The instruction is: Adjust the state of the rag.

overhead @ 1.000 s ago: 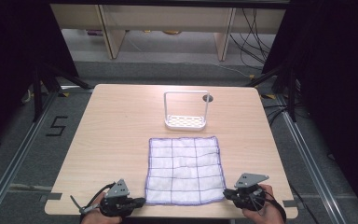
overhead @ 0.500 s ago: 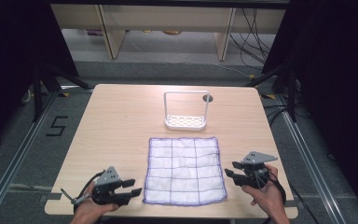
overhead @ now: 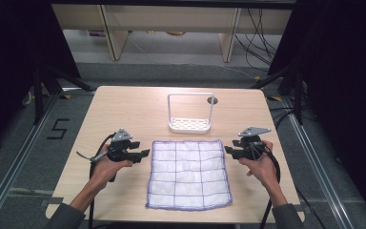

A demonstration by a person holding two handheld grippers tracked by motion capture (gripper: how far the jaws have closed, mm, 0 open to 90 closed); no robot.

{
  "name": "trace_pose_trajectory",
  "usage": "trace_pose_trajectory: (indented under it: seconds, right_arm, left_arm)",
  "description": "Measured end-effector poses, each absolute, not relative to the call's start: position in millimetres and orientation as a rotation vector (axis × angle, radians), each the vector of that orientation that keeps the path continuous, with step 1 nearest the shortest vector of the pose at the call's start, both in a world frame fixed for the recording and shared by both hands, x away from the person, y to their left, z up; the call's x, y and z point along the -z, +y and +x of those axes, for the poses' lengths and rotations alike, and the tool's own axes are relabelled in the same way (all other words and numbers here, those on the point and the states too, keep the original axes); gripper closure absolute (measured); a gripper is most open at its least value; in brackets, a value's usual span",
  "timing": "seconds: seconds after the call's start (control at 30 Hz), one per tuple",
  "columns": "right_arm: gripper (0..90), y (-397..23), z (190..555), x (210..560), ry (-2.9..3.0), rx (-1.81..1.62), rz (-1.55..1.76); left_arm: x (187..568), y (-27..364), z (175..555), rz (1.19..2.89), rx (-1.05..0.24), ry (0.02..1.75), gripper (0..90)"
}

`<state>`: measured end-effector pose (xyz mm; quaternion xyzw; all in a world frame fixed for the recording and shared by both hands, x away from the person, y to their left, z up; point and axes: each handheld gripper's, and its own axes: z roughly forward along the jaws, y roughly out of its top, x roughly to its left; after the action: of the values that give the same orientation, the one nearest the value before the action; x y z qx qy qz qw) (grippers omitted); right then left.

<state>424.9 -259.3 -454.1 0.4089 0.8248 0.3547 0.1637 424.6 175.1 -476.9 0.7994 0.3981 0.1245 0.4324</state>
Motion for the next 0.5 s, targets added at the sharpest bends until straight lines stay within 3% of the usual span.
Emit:
trace_pose_trajectory:
  seconds: [0.5]
  right_arm:
    - [54.1,-241,485,480,2.389,-0.940,1.233]
  left_arm:
    - [491,150,476,2.056,-0.286,1.036,37.8]
